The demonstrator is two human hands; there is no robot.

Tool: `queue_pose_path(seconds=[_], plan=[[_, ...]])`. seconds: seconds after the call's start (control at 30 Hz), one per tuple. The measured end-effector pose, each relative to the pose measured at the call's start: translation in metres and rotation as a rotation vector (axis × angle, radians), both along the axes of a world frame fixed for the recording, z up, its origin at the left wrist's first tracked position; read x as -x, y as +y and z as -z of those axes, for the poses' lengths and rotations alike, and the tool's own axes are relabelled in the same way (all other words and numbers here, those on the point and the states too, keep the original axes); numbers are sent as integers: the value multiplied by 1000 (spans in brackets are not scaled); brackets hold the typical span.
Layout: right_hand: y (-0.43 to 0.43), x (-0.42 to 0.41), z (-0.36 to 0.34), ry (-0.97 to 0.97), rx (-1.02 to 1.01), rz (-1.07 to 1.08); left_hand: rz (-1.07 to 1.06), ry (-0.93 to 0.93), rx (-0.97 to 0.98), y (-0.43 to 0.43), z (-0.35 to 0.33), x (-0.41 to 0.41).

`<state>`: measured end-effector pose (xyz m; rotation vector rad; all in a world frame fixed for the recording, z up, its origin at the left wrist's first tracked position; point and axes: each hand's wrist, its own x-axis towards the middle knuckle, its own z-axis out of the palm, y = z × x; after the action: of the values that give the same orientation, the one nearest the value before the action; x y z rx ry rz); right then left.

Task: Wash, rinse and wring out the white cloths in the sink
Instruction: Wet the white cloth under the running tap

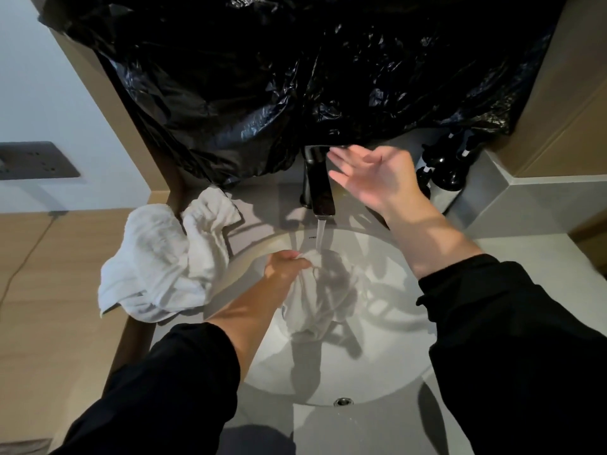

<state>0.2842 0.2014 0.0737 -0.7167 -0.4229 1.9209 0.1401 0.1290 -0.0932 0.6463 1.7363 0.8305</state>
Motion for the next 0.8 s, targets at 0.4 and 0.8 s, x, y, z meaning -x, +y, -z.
queue_pose_path(seconds=[0.4, 0.8], plan=[[-62, -90, 174, -1042, 60, -137, 57, 21, -190, 9, 21, 6], [-67, -32, 253, -2121, -603, -948, 1062, 1095, -36, -37, 102, -15]])
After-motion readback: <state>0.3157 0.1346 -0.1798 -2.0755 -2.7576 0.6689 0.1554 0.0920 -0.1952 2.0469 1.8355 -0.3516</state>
